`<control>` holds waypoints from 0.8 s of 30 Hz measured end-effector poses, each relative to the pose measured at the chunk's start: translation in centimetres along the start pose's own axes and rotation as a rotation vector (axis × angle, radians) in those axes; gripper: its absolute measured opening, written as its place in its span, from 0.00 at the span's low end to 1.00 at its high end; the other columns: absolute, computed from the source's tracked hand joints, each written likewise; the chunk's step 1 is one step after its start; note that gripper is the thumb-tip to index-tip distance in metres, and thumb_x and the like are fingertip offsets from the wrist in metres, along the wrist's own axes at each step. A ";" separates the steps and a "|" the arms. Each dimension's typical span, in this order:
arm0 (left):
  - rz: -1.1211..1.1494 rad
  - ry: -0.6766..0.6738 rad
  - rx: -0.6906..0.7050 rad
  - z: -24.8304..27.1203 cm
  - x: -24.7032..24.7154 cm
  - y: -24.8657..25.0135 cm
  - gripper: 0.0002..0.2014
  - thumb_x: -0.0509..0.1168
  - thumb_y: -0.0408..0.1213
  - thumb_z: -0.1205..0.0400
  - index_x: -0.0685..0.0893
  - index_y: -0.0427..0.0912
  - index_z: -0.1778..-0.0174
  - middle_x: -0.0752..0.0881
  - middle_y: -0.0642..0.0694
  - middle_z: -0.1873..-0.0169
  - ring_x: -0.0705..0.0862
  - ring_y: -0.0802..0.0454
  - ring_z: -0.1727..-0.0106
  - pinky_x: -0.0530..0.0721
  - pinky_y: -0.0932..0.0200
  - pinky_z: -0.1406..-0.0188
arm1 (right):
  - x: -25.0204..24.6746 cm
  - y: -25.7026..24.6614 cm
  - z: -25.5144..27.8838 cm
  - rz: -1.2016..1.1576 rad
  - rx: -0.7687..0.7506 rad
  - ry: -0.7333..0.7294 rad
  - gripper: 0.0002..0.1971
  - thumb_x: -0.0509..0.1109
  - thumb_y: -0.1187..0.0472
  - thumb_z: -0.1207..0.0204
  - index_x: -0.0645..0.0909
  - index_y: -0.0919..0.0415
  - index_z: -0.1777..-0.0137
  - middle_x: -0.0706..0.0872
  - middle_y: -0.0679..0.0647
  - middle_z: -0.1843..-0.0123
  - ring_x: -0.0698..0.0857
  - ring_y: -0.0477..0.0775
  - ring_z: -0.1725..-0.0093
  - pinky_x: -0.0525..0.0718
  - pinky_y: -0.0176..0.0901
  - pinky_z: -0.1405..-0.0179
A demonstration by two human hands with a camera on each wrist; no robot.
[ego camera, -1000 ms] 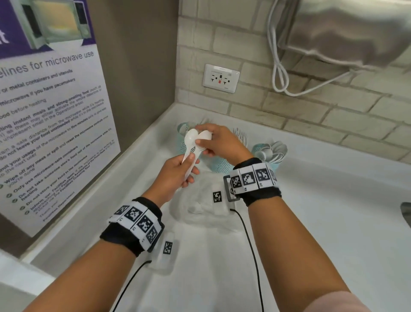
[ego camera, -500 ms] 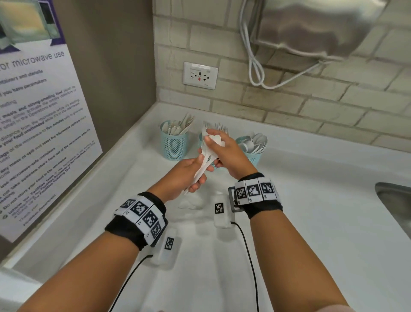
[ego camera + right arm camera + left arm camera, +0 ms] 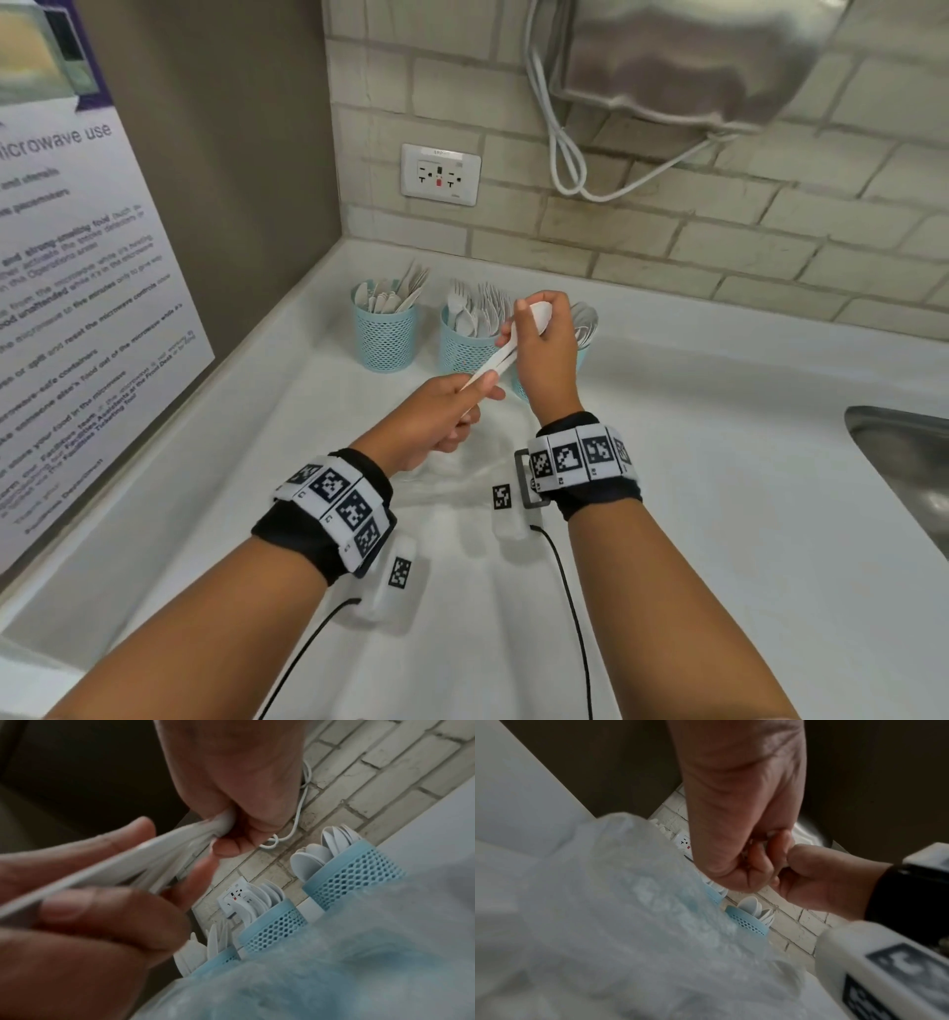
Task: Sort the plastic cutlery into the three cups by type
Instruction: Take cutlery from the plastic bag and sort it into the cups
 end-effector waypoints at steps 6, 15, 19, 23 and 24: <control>0.085 0.165 -0.009 -0.6 -0.9 -0.4 0.21 0.56 0.51 0.15 0.79 0.35 0.44 0.72 0.48 0.68 0.63 0.61 0.81 0.60 0.69 0.83 | -0.4 -1.2 0.0 -0.067 -0.050 0.093 0.06 0.60 0.65 0.17 0.69 0.54 0.54 0.81 0.55 0.66 0.83 0.54 0.71 0.85 0.47 0.64; 0.230 0.498 -0.141 -0.7 -2.3 -1.5 0.22 0.55 0.52 0.15 0.75 0.39 0.68 0.68 0.47 0.76 0.62 0.56 0.80 0.60 0.64 0.83 | 2.0 -1.7 0.8 0.271 -0.022 -0.245 0.09 0.64 0.61 0.19 0.66 0.55 0.45 0.86 0.57 0.59 0.87 0.56 0.59 0.85 0.48 0.64; 0.259 0.555 -0.109 -0.7 -2.5 -1.4 0.18 0.55 0.48 0.14 0.77 0.40 0.64 0.68 0.47 0.76 0.62 0.55 0.79 0.61 0.65 0.84 | 2.3 -2.0 1.8 0.206 -0.011 -0.193 0.14 0.62 0.68 0.20 0.66 0.53 0.39 0.83 0.64 0.58 0.80 0.53 0.71 0.81 0.42 0.75; 0.415 0.598 -0.093 -0.5 -2.6 -1.3 0.16 0.57 0.45 0.14 0.76 0.41 0.65 0.77 0.45 0.73 0.63 0.58 0.84 0.61 0.67 0.86 | 2.3 -2.0 2.0 0.121 0.055 -0.228 0.11 0.61 0.70 0.21 0.67 0.55 0.46 0.83 0.66 0.59 0.78 0.46 0.80 0.75 0.34 0.84; 0.419 0.608 -0.085 -0.5 -2.6 -1.1 0.16 0.57 0.46 0.14 0.76 0.41 0.65 0.77 0.45 0.74 0.63 0.58 0.84 0.61 0.66 0.85 | 2.2 -1.9 2.0 0.100 0.061 -0.209 0.10 0.63 0.70 0.21 0.67 0.56 0.47 0.82 0.62 0.63 0.77 0.45 0.82 0.75 0.35 0.84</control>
Point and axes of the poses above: each hand's wrist, its own z-axis away from the middle knuckle, its own x-axis out of the palm, y = z × x, the point moved 5 cm from there along -z, towards the middle knuckle
